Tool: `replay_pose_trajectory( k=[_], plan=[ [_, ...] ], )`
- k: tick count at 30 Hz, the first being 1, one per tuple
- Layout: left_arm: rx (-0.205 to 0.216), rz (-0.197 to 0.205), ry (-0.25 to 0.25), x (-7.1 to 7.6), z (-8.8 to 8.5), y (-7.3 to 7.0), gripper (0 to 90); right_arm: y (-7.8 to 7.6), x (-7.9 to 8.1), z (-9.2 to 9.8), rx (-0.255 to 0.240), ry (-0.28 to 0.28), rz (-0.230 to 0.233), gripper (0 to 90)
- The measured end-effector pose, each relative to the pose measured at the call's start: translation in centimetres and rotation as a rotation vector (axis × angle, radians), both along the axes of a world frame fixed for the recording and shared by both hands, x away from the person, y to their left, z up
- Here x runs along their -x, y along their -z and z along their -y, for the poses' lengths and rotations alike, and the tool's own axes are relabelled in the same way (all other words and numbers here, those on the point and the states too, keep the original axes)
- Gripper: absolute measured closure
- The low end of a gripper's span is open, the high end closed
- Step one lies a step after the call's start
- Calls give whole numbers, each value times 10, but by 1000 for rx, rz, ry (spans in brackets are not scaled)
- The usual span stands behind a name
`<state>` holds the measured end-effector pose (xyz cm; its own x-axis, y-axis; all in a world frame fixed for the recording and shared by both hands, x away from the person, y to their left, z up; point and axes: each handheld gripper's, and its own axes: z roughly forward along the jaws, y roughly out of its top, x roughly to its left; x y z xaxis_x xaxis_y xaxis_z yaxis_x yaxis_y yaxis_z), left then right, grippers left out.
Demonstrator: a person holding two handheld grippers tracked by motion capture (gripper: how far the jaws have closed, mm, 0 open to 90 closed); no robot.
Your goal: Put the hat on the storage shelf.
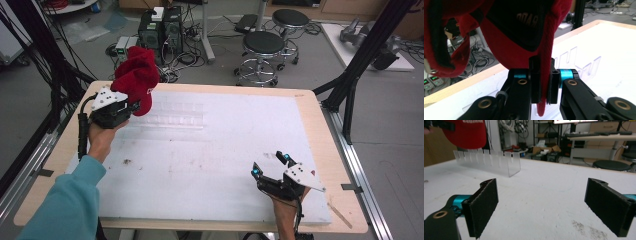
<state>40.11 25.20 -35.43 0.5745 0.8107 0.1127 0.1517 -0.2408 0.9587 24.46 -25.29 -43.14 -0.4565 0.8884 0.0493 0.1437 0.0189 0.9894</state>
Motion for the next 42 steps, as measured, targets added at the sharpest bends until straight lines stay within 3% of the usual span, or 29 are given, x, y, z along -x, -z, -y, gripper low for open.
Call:
replay_pose_trajectory(
  k=[4, 19, 24, 29, 32, 42],
  plan=[
    [-17, 0, 2, -4, 1, 5, 850, 4, -2, 0, -8, -2, 44, 107],
    [-55, -7, -6, -7, 10, 13, 851, 19, -8, 1, 18, 33, 7, 108],
    [-47, -19, -20, -7, 11, 20, 850, 19, -7, 0, 17, 34, 11, 108],
    [-13, -59, -38, -9, 7, 33, 850, 20, -6, 0, 27, 32, 23, 108],
    [-4, -53, -36, -8, 8, 37, 850, 20, -6, 0, 22, 31, 22, 108],
    [-36, -84, -28, -4, 9, 39, 845, 20, -6, 2, 4, 33, 22, 108]
  ],
)
